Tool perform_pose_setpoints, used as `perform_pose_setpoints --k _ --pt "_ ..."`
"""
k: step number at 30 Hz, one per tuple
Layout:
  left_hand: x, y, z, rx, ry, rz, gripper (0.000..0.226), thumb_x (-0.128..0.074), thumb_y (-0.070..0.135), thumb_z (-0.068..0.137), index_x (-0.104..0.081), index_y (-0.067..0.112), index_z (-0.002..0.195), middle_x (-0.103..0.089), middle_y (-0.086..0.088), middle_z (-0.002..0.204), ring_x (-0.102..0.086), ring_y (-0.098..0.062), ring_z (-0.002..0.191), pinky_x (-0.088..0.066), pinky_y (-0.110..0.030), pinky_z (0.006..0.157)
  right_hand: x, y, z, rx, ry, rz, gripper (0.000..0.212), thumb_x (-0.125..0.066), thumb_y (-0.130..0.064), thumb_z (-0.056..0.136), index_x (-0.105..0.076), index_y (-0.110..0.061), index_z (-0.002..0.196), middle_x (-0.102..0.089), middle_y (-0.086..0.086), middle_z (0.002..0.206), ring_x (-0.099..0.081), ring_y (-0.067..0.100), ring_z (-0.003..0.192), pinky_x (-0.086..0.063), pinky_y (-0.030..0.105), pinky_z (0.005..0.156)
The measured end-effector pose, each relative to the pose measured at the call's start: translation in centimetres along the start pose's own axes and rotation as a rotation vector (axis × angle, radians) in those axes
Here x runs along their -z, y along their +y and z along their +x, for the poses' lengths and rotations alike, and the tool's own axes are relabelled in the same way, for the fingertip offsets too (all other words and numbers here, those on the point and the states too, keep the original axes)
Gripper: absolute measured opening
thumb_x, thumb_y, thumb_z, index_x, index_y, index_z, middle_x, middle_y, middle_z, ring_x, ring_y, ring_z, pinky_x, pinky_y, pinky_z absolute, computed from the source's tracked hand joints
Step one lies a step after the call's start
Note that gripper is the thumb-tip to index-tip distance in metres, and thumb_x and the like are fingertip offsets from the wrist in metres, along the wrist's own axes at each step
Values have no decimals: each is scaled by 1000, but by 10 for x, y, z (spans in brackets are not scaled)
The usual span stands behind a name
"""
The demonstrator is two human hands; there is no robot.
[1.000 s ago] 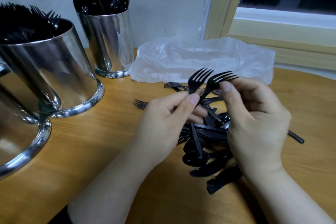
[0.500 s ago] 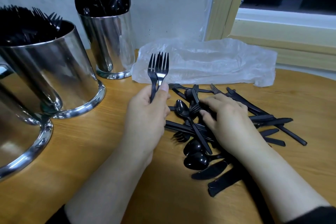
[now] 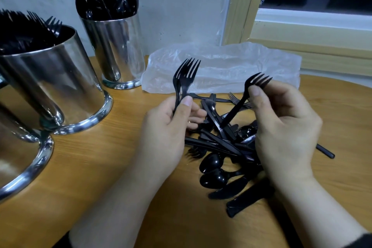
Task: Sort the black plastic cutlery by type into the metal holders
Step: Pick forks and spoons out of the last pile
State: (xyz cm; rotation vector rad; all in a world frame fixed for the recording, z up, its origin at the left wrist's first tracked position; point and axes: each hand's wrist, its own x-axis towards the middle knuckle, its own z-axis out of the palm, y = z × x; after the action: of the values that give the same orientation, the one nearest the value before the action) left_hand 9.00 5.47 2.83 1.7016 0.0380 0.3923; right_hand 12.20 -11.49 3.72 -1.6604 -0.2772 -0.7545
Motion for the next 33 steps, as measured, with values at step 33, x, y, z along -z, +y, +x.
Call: perform_pose_setpoints --k 33 --pt "46 -14 -21 115 140 -52 29 -50 32 108 -68 19 90 -43 0 55 -40 -15 46 -37 -30 46 -12 -10 -25 351 -585 -385 11 -70 -25 92 -72 -16 87 -63 -7 83 -59 16 83 -46 42 80"
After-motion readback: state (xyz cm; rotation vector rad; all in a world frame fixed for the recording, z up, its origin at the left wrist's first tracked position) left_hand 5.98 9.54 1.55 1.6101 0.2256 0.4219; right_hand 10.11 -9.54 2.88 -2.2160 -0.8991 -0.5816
